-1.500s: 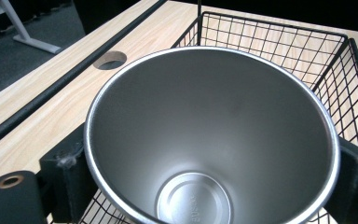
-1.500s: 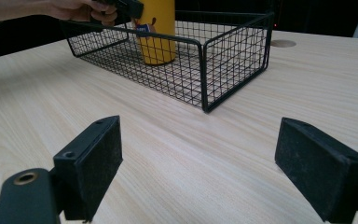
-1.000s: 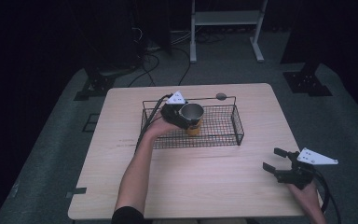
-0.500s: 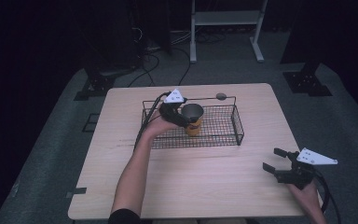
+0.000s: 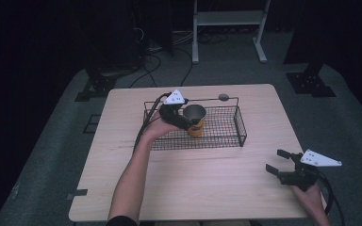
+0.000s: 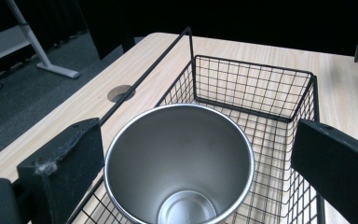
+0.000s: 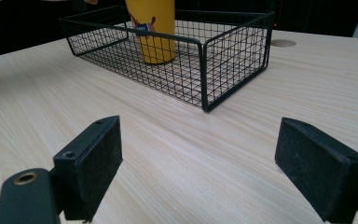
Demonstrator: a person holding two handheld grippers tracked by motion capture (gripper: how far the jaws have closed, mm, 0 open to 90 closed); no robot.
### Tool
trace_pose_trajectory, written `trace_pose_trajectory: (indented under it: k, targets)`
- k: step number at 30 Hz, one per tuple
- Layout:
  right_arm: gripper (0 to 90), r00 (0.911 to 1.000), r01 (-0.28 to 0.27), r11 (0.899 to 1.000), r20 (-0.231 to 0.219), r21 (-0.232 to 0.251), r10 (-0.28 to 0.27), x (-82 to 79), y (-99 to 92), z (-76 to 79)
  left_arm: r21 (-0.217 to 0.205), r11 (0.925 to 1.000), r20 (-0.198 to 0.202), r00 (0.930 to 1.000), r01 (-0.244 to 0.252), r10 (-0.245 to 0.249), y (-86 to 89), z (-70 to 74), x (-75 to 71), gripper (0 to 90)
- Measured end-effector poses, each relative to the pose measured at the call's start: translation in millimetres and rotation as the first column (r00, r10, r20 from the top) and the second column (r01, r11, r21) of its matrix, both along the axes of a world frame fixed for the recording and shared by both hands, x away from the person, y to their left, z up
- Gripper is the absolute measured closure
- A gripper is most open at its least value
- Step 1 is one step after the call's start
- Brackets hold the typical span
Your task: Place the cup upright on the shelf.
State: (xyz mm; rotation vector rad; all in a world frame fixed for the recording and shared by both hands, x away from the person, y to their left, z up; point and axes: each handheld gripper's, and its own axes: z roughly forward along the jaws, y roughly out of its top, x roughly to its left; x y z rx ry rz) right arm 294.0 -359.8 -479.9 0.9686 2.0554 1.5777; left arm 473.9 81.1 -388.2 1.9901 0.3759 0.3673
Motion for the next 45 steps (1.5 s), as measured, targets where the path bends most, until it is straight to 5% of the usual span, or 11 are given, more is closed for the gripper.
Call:
trace_pose_trajectory:
  k: [21,45]
  targets:
    - [13.8,0.9999,0.01,1.0,0.003,0.024,-0.01,-0.4,-2.0,0.1,-0.045,0.9987,0.044,0.9987,-0.024,0.026,16.0,11.8,-37.1,1.9]
    - [13.8,0.9999,0.013,1.0,0.002,0.019,-0.013,-0.6,-1.4,0.1,-0.088,0.9954,0.056,0.9975,-0.039,0.044,40.1,-4.5,-76.1,1.9]
